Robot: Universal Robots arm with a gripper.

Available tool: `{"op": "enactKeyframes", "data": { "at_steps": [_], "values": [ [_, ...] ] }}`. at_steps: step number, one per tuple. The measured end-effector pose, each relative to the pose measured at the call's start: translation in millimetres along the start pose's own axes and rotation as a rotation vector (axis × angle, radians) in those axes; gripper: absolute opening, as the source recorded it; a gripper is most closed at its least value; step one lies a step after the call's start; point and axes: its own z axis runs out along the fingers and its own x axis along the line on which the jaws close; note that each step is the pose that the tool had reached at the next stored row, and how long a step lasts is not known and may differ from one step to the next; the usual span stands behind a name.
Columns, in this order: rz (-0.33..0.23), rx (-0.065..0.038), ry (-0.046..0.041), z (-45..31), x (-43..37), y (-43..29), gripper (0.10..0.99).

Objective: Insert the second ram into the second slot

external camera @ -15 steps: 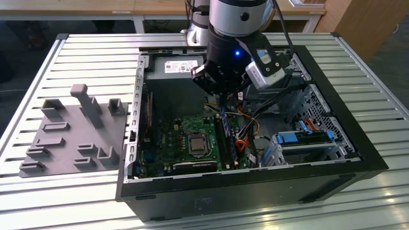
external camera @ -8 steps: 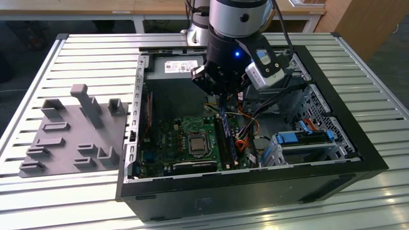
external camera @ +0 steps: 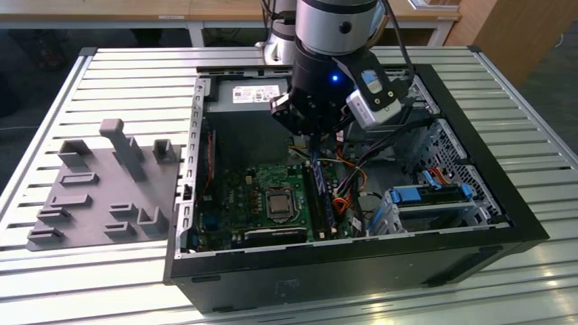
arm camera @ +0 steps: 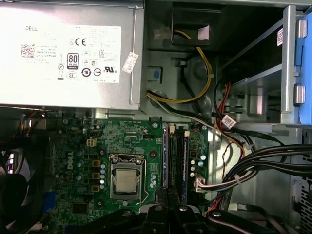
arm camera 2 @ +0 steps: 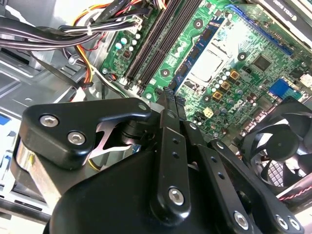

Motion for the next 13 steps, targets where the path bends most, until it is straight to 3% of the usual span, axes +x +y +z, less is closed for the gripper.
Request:
{"op": "enactKeyframes", "data": {
  "at_steps": [13],
  "values": [
    [0.000, 0.000, 0.0000, 4.1, 0.1, -0.2, 0.114]
  ]
}}
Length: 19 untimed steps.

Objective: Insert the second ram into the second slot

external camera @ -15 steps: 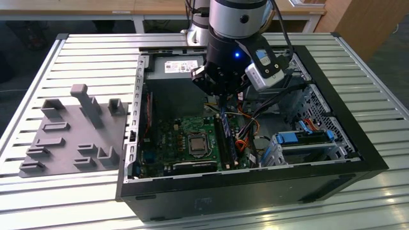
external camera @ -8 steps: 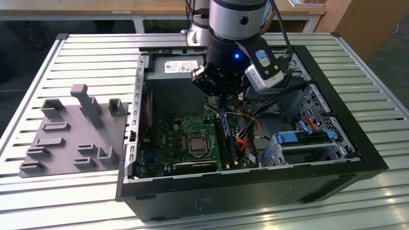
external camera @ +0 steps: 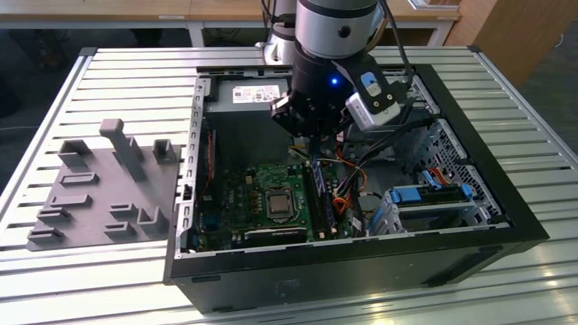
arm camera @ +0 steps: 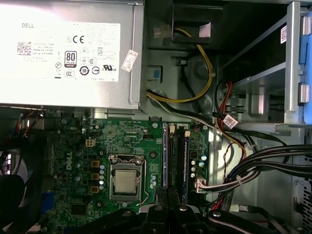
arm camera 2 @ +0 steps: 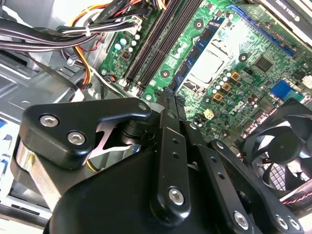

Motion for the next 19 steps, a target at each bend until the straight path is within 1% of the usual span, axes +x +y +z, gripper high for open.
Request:
{"op": "enactKeyframes", "data": {
  "at_steps": [19],
  "values": [
    [0.000, 0.000, 0.0000, 4.4, 0.1, -0.1, 0.114]
  ]
}}
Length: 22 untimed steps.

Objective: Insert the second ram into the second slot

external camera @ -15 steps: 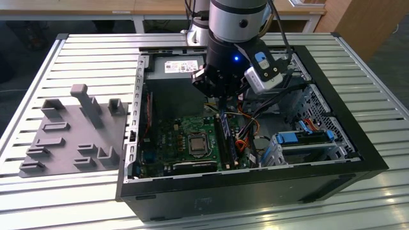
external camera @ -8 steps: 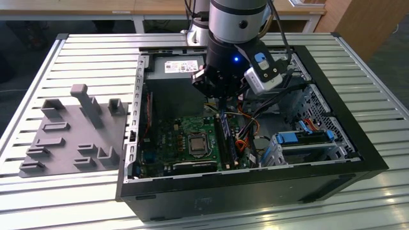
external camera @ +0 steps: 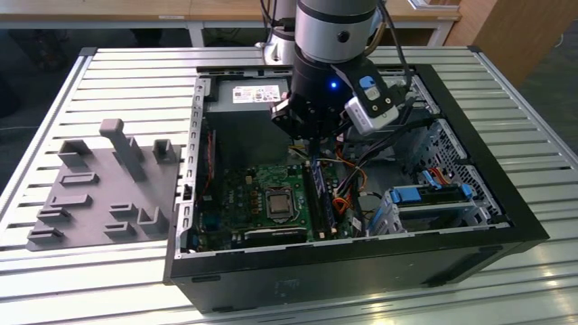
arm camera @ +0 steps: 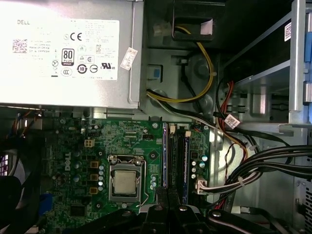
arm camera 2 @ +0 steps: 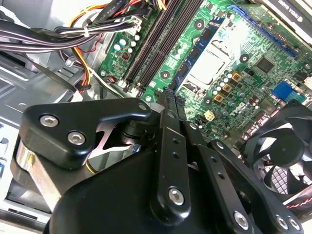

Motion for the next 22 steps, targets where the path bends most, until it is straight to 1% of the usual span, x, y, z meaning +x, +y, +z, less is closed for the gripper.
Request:
{"op": "enactKeyframes", "data": {
  "at_steps": [16, 22],
  "values": [
    [0.000, 0.001, 0.0000, 7.2, 0.1, -0.3, 0.114],
    [0.000, -0.001, -0.0002, 8.9, 0.1, -0.3, 0.114]
  ]
}}
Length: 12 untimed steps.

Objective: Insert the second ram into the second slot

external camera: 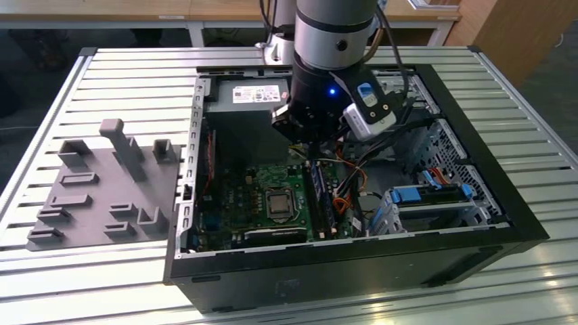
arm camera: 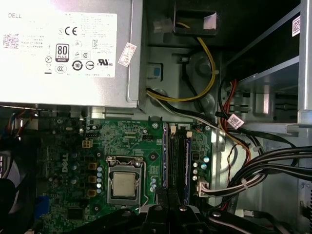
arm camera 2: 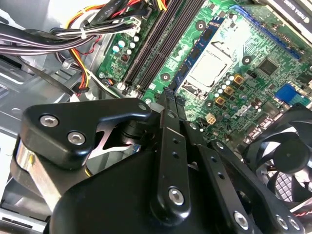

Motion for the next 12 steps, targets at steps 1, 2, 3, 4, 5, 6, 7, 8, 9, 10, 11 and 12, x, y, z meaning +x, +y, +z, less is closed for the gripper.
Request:
{"op": "enactKeyframes", "data": {
  "at_steps": [1, 2, 3, 4, 5, 6, 7, 8, 9, 10, 11, 12],
  "values": [
    [0.000, 0.000, 0.0001, 0.4, 0.0, 0.0, 0.114],
    [0.000, 0.000, 0.0002, 0.9, 0.0, -0.1, 0.114],
    [0.000, 0.000, 0.0003, 1.5, 0.0, -0.1, 0.114],
    [0.000, 0.000, 0.0003, 2.1, 0.1, -0.1, 0.114],
    [0.000, 0.000, 0.0004, 2.6, 0.1, -0.1, 0.114],
    [0.000, 0.000, 0.0004, 3.1, 0.1, -0.1, 0.114],
    [0.000, 0.000, 0.0004, 3.5, 0.1, -0.1, 0.114],
    [0.000, 0.000, 0.0005, 3.8, 0.1, -0.1, 0.114],
    [0.000, 0.000, 0.0009, 4.2, 0.1, -0.1, 0.114],
    [0.000, 0.001, 0.0012, 4.3, 0.1, -0.1, 0.114],
    [0.000, 0.000, 0.0013, 4.5, 0.1, -0.2, 0.114],
    [0.000, 0.000, 0.0014, 4.7, 0.1, -0.2, 0.114]
  ]
}}
